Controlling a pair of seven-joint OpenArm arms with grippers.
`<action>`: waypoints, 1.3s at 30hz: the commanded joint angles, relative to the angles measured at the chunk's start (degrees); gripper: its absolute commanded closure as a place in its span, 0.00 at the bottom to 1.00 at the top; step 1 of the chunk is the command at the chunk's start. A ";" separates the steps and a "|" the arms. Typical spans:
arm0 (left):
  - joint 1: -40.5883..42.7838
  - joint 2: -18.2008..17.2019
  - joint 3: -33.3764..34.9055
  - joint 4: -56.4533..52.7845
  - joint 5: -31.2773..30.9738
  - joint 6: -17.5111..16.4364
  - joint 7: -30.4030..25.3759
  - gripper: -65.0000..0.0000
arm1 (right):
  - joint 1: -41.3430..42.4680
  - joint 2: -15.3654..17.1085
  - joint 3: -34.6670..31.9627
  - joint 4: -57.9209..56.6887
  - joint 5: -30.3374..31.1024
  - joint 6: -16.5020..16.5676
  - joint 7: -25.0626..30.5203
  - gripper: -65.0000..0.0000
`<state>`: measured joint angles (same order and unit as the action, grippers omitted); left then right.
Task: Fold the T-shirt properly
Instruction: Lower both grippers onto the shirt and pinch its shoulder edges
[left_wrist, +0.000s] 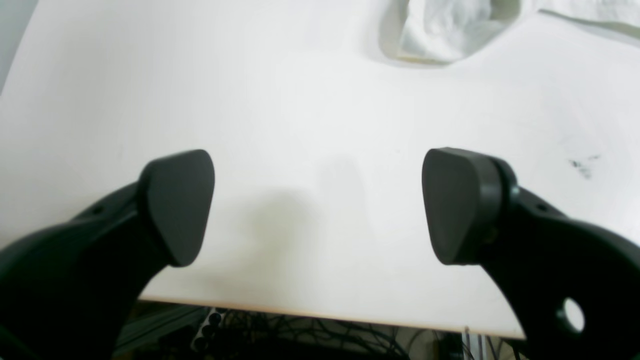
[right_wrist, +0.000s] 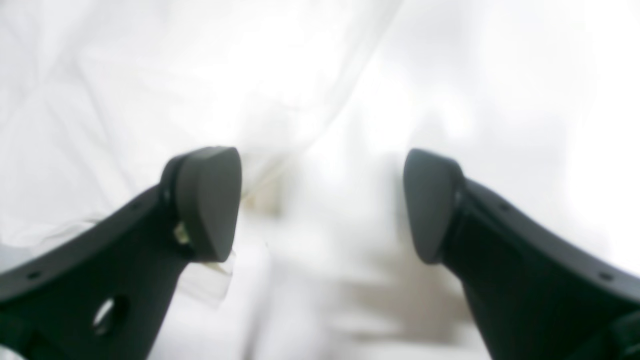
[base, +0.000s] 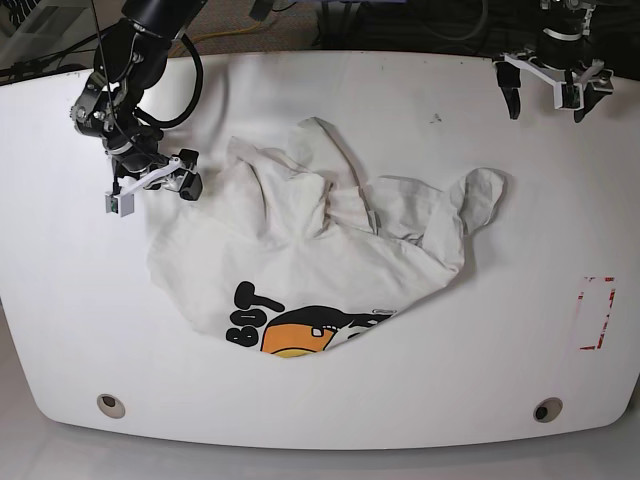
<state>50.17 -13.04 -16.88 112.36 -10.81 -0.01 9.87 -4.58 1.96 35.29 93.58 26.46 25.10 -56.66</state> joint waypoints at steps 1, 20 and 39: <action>0.51 -0.37 -0.48 0.92 -0.05 0.32 -1.12 0.04 | 1.90 1.60 0.10 -1.93 1.19 0.35 1.15 0.25; -2.13 2.44 -0.39 0.92 -0.05 0.32 -1.03 0.04 | 8.05 0.20 0.01 -14.15 0.66 3.86 2.29 0.40; -19.97 2.44 0.66 0.48 -0.05 -5.84 18.40 0.03 | 8.67 0.37 0.01 -10.64 0.66 3.86 3.26 1.00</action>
<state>31.70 -10.11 -16.23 111.92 -10.81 -4.38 28.45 3.09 1.69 35.29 81.23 26.06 28.56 -54.26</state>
